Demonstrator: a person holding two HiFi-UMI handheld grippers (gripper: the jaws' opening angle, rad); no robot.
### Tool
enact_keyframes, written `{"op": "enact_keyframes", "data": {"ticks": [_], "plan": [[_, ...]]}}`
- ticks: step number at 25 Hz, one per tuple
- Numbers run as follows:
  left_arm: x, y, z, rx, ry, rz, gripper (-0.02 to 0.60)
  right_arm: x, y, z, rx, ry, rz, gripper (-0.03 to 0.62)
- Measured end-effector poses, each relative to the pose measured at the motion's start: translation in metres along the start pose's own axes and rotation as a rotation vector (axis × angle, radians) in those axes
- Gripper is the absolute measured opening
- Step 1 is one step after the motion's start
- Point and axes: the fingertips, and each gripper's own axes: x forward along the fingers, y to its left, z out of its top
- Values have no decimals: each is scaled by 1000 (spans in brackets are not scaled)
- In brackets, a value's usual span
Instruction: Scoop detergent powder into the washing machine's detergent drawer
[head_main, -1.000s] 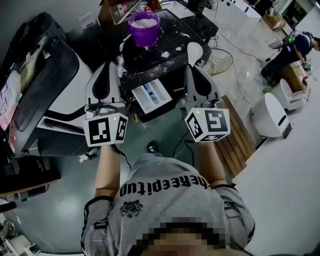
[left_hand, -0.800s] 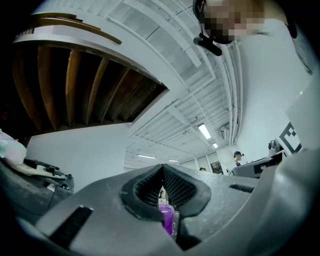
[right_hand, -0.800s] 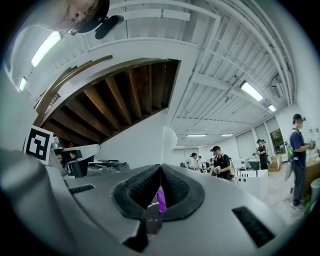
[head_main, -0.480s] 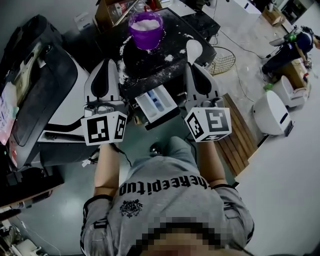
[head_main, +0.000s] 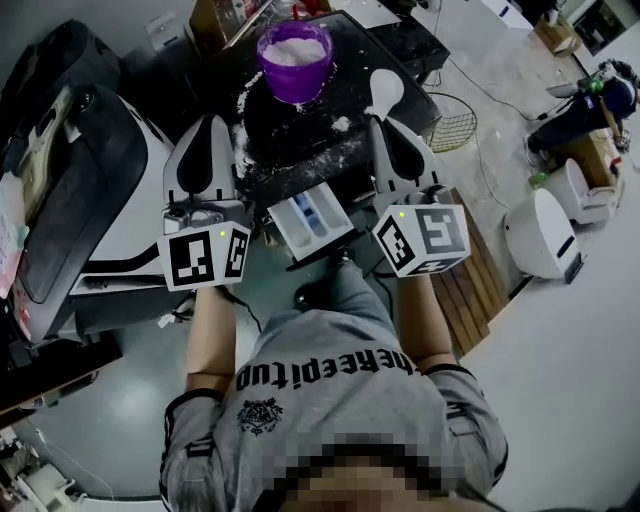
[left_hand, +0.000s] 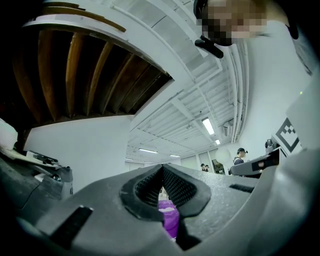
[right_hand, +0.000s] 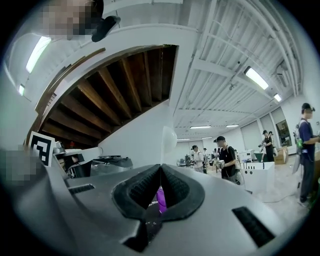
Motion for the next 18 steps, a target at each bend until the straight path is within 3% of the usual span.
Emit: {"op": "enact_keyframes", "data": {"ticks": [10, 18], "plan": [[43, 18, -12, 26, 21, 112, 3, 87, -31, -9, 58, 135, 176, 5], [50, 32, -28, 53, 52, 226, 3, 145, -45, -38, 12, 322, 329, 5]]}}
